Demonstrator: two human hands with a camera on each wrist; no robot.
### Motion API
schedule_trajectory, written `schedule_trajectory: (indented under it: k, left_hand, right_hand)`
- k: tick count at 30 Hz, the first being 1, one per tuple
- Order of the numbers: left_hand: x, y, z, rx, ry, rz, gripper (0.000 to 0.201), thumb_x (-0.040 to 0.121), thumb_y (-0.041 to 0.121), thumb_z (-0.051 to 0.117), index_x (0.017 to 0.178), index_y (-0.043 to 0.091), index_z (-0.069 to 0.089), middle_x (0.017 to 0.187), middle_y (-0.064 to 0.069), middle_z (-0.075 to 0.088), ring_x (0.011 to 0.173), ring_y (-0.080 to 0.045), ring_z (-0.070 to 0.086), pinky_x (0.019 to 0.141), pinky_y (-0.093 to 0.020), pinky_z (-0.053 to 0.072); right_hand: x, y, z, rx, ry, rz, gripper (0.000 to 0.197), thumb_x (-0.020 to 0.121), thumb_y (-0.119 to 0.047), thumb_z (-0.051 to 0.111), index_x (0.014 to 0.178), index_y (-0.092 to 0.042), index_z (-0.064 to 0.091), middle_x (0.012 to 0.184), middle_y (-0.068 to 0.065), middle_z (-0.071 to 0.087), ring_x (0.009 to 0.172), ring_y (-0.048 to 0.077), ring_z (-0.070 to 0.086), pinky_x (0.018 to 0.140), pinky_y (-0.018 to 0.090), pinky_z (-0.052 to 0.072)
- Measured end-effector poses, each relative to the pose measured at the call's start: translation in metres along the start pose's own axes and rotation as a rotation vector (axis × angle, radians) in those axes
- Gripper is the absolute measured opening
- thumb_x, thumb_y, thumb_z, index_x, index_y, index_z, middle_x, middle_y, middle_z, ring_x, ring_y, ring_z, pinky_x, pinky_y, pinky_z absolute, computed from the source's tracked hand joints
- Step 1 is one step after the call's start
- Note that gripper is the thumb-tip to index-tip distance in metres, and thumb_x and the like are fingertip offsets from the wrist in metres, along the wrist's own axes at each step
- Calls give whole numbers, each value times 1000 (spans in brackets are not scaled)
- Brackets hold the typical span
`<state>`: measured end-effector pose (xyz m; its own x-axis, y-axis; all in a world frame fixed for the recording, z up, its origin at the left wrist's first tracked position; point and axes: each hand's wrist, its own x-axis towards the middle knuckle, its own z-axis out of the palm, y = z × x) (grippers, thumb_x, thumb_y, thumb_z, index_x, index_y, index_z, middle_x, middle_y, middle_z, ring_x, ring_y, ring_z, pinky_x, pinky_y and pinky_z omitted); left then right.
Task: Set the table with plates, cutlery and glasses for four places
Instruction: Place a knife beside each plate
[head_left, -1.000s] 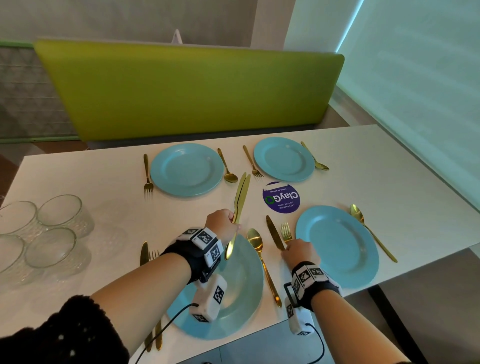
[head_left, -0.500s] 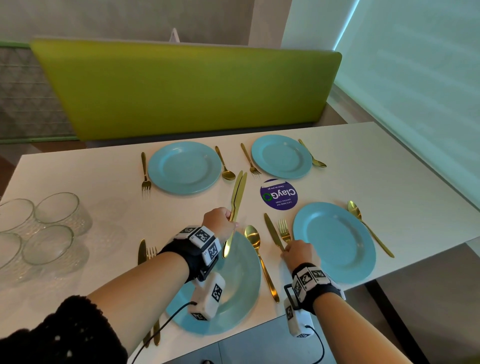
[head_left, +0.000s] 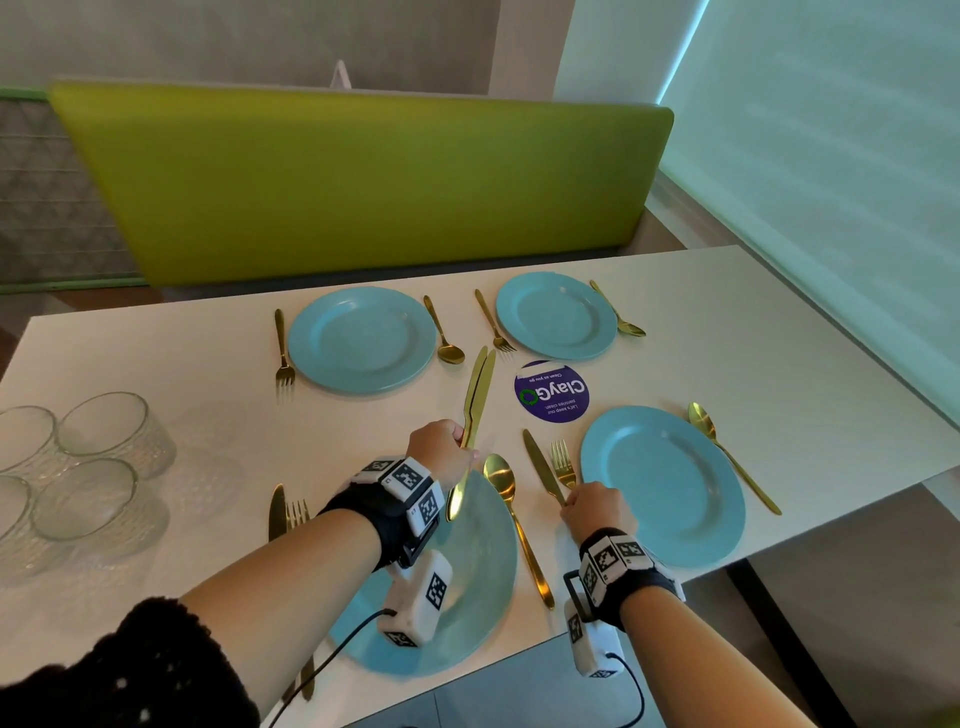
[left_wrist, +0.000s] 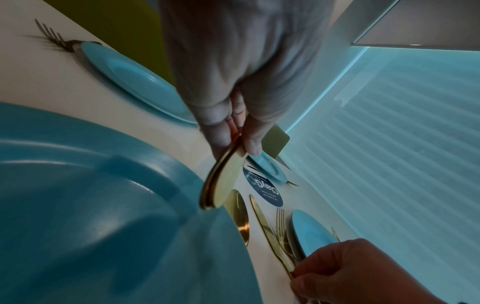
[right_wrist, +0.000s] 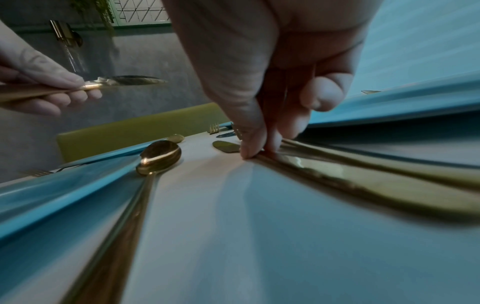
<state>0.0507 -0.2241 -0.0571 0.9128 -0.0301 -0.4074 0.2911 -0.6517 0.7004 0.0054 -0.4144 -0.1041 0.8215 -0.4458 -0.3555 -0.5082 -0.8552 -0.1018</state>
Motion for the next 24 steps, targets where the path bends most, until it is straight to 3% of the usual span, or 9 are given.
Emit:
schedule_trajectory:
  k: [5,9,13,20,24]
  left_hand:
    - [0,2,0,8,-3,4,25,88,23,63,108,8,60,111,-9,65,90,-17,55,77,-23,42]
    - [0,4,0,4,-6,-1,29,88,22,63,112,7,60,113,-9,65,101,-22,60,86,-27,46]
    - [-1,5,0,-4,-6,2,24,88,22,63,108,7,60,107,-7,65,90,-17,55,77,-23,42]
    - [-6,6,-6,3,-9,-1,24,88,22,63,106,7,61,109,-9,66,89,-17,54,76,-23,41]
    - [-7,4,-14,-61,-46,-19,13,88,18,63,97,10,60,99,-7,68,82,-19,67,69,-20,49]
  right_hand:
    - [-2,-1,-2,7,-2,4,23,93,-20,50,107,-17,68,103,5,68,94,22,65,79,29,53]
    - [-3,-2,-4,6,-10,12,24,93,-20,49,108,-18,68,105,5,67,96,22,65,79,29,52]
    - [-4,-1,-5,-5,-16,14,25,93,-20,49,109,-18,67,106,5,67,98,22,64,79,29,51]
    - [-8,-4,-11,12,-35,18,24,92,-23,52,107,-16,68,104,6,68,96,22,65,81,29,53]
    - [-11,-15,-24,50,-24,4,26,93,-25,51,108,-13,68,107,9,67,99,26,64,83,31,52]
